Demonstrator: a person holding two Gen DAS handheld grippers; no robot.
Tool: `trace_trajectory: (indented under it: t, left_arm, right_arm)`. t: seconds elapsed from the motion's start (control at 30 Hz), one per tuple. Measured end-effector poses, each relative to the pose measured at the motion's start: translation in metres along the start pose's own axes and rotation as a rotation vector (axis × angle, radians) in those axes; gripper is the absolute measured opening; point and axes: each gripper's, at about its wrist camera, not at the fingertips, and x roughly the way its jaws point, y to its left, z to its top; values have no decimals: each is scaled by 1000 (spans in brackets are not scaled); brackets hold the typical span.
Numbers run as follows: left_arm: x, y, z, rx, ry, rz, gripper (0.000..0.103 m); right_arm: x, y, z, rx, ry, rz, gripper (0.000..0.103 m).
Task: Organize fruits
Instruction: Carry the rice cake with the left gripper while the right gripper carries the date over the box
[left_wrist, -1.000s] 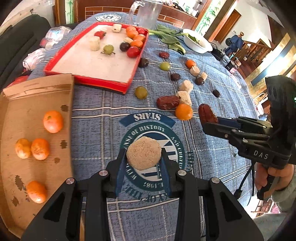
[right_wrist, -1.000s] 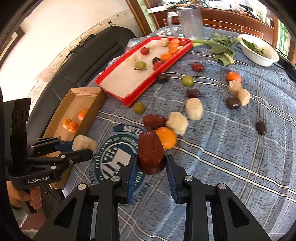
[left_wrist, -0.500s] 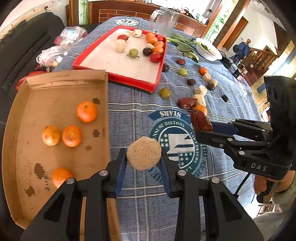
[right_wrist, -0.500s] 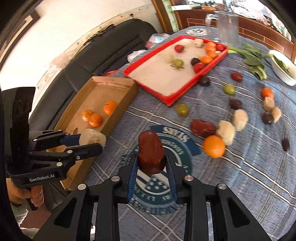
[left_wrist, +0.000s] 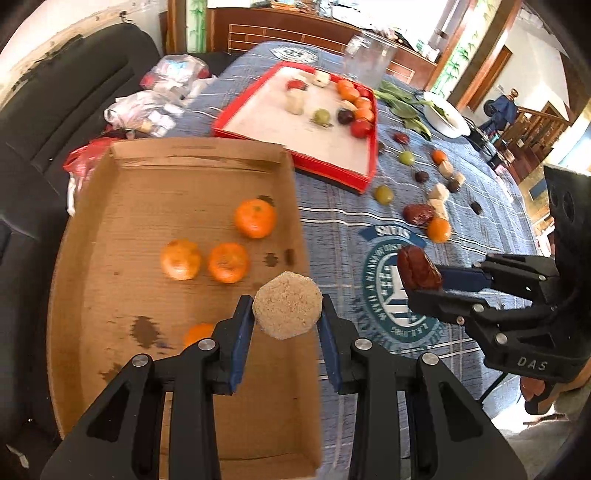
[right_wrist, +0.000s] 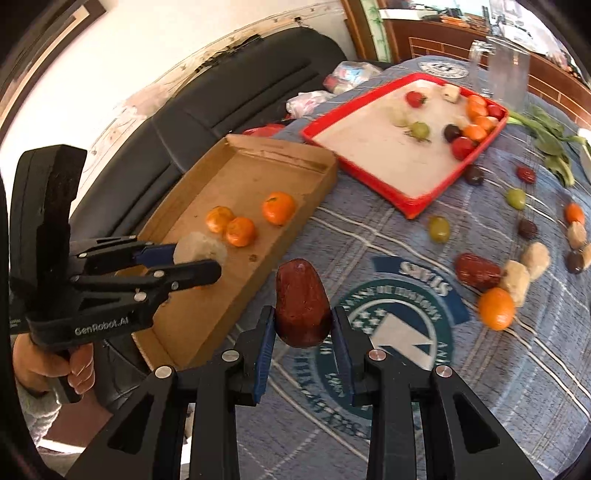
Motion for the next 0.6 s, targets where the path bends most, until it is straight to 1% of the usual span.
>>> trace_trajectory:
  t: [0.2, 0.37, 0.47, 0.6]
  left_arm:
    - [-15, 48, -7, -75, -17, 41, 32]
    - [-16, 80, -17, -126, -6, 69, 32]
    - [-10, 89, -23, -139, 18, 73, 32]
    - [0, 92, -30, -131, 47, 82, 32]
  right_arm:
    - [12, 31, 5, -44, 23, 45, 30]
    - [28, 58, 6, -79, 63, 83, 30]
    - [41, 74, 8, -115, 88, 81, 30]
    - [57, 87, 17, -152, 108, 55, 30]
